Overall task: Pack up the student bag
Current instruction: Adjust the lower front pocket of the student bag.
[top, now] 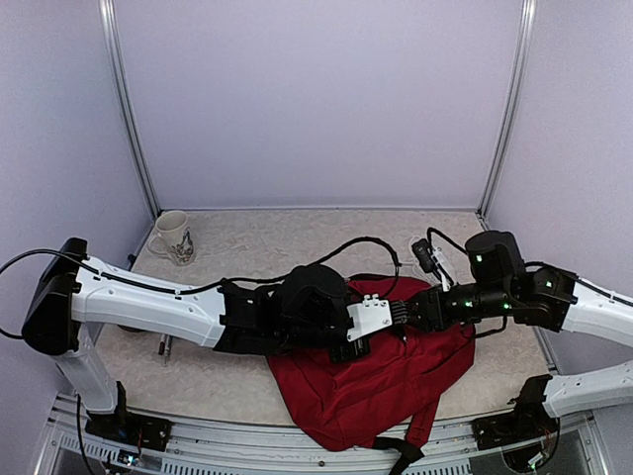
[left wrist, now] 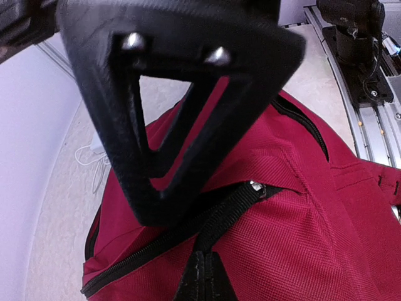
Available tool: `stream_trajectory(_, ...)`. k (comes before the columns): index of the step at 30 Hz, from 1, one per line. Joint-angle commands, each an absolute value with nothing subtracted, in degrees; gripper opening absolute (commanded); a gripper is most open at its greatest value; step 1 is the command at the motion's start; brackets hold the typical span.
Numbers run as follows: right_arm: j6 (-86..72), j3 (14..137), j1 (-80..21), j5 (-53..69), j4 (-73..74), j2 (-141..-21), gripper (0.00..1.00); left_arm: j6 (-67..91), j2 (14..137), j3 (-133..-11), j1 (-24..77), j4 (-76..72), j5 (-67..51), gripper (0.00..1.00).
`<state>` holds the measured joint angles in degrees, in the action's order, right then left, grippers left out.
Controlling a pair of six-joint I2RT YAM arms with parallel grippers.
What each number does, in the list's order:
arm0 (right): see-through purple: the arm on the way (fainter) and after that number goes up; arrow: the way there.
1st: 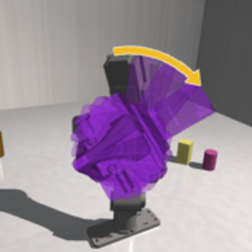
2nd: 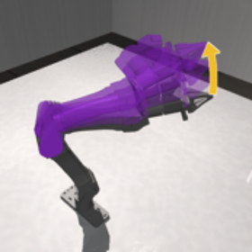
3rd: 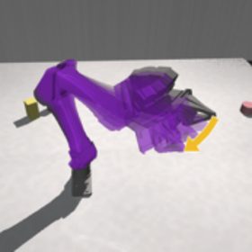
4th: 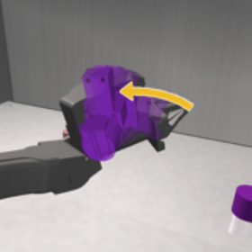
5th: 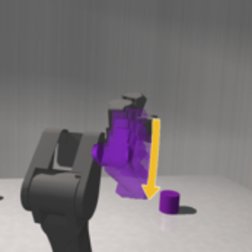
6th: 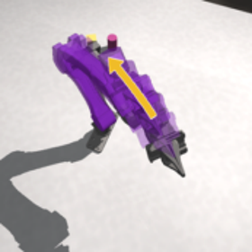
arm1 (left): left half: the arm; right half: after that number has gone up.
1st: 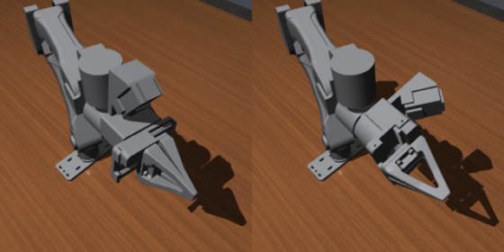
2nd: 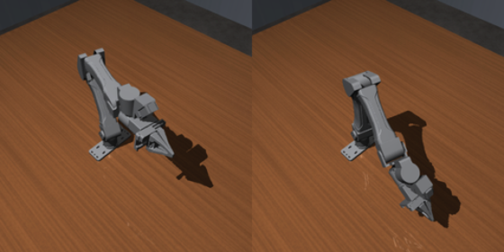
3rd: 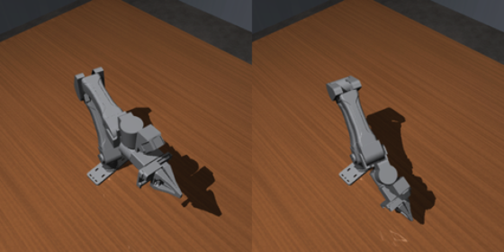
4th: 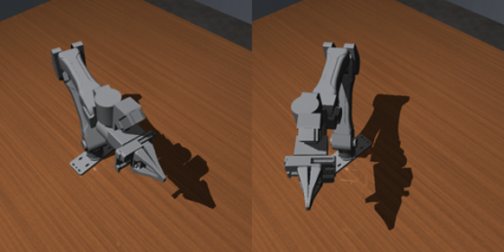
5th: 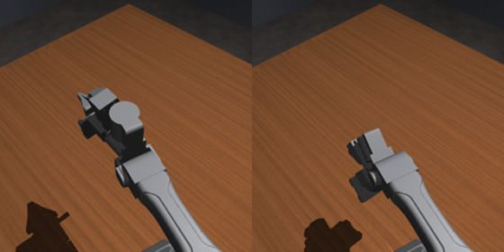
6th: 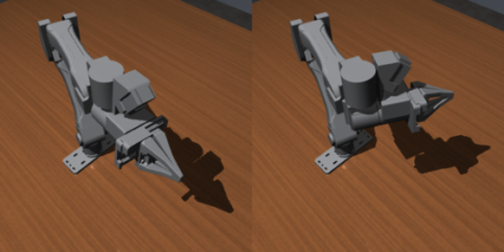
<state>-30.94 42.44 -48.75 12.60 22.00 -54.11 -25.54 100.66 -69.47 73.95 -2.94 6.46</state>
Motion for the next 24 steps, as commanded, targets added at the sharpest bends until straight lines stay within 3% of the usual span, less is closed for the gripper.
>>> stream_trajectory(1,-29.7,45.0,-48.1,9.2,23.0,-58.0,0.42,-25.1,100.6,-69.0,74.6,-2.2,5.4,0.00)
stream_trajectory(9,-28.6,46.5,-48.1,7.6,24.6,-63.5,0.39,-25.9,99.8,-68.6,75.3,-1.0,1.5,0.00)
stream_trajectory(14,-30.0,46.5,-48.1,3.1,26.9,-64.0,0.08,-27.4,98.7,-67.1,77.3,-0.9,-1.7,0.00)
stream_trajectory(16,-30.0,46.5,-48.1,3.2,26.2,-63.3,0.00,-27.0,99.3,-66.7,77.3,-0.1,-3.5,0.00)
stream_trajectory(24,-29.0,47.8,-48.0,5.9,23.0,-61.7,0.00,-26.4,99.8,-66.3,77.8,1.5,-6.1,0.00)
